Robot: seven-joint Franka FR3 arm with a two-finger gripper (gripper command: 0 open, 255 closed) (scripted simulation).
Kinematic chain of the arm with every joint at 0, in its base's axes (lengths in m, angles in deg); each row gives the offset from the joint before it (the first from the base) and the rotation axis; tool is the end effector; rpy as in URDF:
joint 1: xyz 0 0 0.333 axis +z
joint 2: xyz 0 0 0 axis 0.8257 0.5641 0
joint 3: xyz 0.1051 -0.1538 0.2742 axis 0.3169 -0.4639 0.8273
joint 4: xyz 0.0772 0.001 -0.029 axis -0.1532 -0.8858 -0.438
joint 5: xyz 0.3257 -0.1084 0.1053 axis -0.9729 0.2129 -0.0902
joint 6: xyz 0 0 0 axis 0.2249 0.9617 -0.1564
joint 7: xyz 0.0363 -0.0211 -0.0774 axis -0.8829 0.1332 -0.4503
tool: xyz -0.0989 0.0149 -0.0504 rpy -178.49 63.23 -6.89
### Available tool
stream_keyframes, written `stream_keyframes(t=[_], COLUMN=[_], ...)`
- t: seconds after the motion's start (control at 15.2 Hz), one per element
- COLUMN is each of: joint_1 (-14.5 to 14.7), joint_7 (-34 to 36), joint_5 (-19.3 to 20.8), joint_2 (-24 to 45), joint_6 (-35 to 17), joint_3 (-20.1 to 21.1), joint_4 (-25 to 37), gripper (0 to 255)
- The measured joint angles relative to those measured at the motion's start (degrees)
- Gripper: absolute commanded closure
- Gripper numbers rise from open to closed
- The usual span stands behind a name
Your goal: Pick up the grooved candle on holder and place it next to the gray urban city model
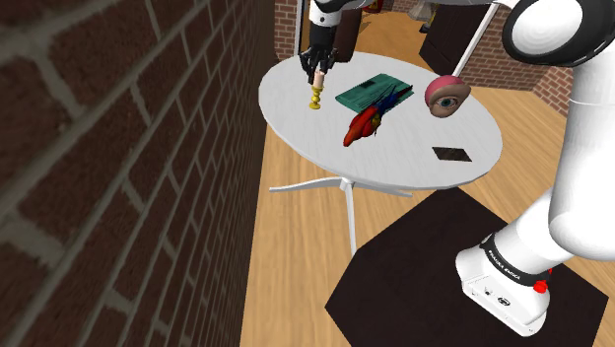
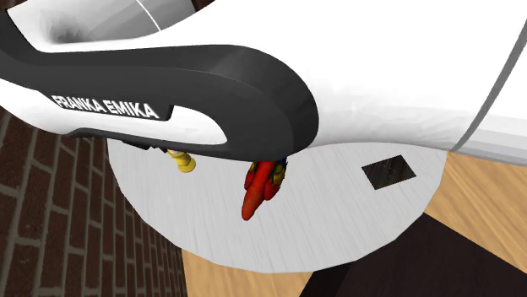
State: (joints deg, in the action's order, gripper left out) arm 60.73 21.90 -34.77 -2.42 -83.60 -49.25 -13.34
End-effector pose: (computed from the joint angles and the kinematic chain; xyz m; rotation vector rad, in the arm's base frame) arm 0.6851 0.0786 0.4394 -3.1295 0.1145 0.0247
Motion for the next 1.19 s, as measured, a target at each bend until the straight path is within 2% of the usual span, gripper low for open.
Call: stream_keyframes(t=[0.59, 1.19], joint_1=[0.04, 0.19], joint_7=[0.02, 0.12], joint_5=[-0.01, 0.03], joint_2=[-0.29, 0.99], joint_6=[6.56, 14.37], joint_3=[0.01, 0.03], joint_4=[6.27, 15.37], gripper=[255, 255])
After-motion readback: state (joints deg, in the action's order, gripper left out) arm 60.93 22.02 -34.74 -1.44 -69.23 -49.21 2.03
